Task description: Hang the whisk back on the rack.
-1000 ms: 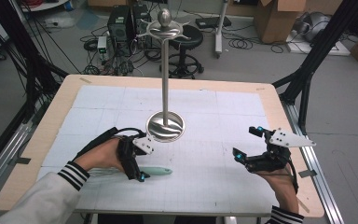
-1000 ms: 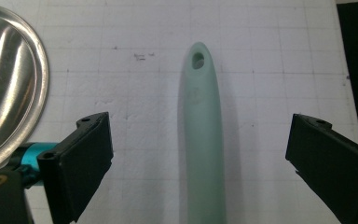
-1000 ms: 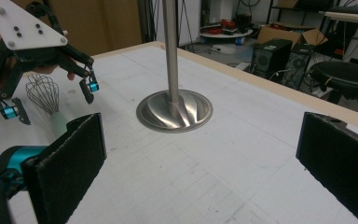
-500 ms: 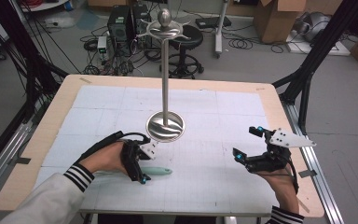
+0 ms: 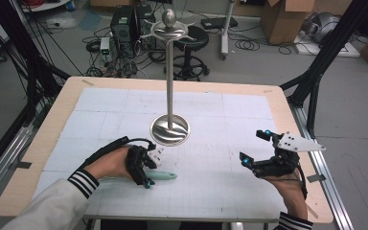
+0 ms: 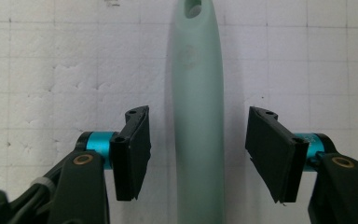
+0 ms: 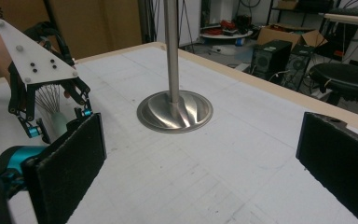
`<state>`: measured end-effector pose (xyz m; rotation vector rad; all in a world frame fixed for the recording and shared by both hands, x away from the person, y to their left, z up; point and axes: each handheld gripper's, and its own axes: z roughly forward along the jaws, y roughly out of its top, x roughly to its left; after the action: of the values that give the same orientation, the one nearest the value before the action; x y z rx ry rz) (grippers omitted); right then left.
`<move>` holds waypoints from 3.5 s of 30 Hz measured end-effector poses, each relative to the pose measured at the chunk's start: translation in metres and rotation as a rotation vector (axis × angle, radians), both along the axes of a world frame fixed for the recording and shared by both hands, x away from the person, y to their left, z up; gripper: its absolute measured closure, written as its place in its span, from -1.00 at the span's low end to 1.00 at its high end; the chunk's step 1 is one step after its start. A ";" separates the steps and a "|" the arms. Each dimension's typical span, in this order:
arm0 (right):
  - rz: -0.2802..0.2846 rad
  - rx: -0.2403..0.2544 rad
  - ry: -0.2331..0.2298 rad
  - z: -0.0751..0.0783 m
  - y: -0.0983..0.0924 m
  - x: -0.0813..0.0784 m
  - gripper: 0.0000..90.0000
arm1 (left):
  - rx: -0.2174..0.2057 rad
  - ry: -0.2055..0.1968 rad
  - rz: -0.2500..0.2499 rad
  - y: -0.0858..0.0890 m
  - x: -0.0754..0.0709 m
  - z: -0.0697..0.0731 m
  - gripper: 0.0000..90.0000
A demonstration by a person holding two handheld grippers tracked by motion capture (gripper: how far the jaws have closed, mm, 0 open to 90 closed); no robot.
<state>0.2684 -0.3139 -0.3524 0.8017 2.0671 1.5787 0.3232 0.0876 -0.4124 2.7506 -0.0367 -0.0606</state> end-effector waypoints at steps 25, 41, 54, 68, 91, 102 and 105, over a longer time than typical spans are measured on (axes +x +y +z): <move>0.001 -0.004 0.004 -0.001 0.000 0.001 -0.99 | 0.021 -0.056 0.041 0.007 -0.001 0.010 0.52; 0.010 -0.011 0.015 -0.004 0.005 0.007 -0.99 | -0.143 -0.088 0.128 0.035 0.002 0.049 0.52; 0.007 -0.011 0.019 -0.005 0.005 0.007 -0.99 | -0.297 -0.093 0.178 0.049 0.002 0.072 0.52; 0.008 -0.010 0.011 -0.003 0.005 0.006 -0.99 | -0.445 -0.087 0.226 0.062 0.002 0.096 0.53; 0.009 -0.010 0.012 -0.003 0.005 0.006 -0.99 | -0.634 -0.167 0.352 0.079 0.006 0.139 0.53; 0.009 -0.008 0.010 -0.003 0.004 0.006 -0.99 | -0.666 -0.204 0.407 0.083 0.012 0.155 0.53; 0.009 -0.009 0.013 -0.003 0.004 0.006 -0.99 | -0.679 -0.208 0.417 0.083 0.014 0.159 0.53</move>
<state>0.2740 -0.3098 -0.3554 0.8030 2.0886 1.5714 0.3367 0.1710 -0.2533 2.0262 0.3867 0.2969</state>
